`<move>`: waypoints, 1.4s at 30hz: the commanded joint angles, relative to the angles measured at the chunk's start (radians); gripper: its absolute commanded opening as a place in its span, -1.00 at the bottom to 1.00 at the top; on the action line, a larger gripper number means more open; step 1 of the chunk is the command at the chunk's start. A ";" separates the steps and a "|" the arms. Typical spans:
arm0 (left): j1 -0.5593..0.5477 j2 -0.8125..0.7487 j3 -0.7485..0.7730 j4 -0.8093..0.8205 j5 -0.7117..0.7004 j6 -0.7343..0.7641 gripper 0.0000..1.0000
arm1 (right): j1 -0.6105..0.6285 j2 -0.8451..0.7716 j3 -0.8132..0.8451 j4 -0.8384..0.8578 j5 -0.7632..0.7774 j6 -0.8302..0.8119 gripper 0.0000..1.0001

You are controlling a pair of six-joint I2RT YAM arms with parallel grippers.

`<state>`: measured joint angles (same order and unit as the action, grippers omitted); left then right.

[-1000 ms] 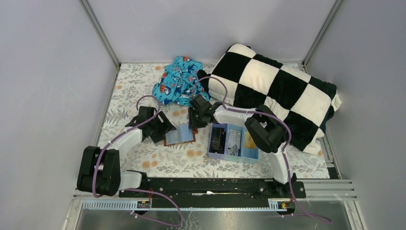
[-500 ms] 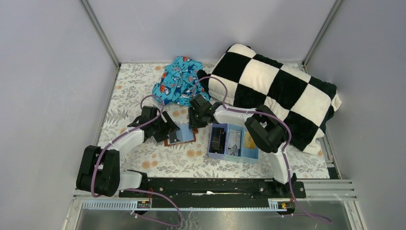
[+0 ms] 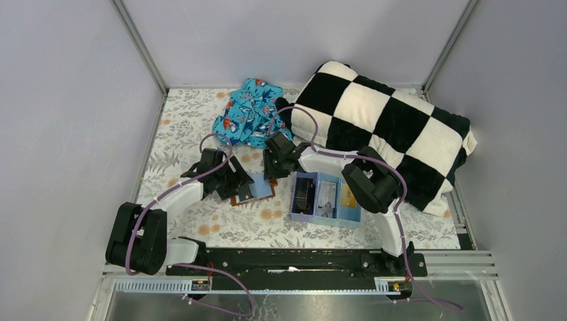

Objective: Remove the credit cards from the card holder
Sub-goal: Remove the credit card from the card holder.

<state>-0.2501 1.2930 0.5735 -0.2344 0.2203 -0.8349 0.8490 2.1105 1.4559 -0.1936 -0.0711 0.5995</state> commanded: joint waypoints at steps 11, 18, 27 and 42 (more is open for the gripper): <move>-0.034 0.001 0.070 0.077 0.054 -0.006 0.56 | 0.013 0.002 0.009 -0.027 -0.016 0.000 -0.12; -0.044 0.016 0.093 0.075 0.050 -0.003 0.56 | 0.013 -0.013 -0.005 -0.031 -0.005 -0.001 0.09; -0.054 0.053 0.133 0.048 0.038 0.014 0.59 | 0.004 -0.047 0.001 -0.056 0.036 -0.019 0.34; -0.058 0.077 0.153 0.029 0.025 0.027 0.58 | -0.023 -0.128 -0.033 -0.056 0.056 -0.022 0.52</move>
<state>-0.3031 1.3720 0.6880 -0.2298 0.2459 -0.8204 0.8417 2.0563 1.4284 -0.2317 -0.0441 0.5884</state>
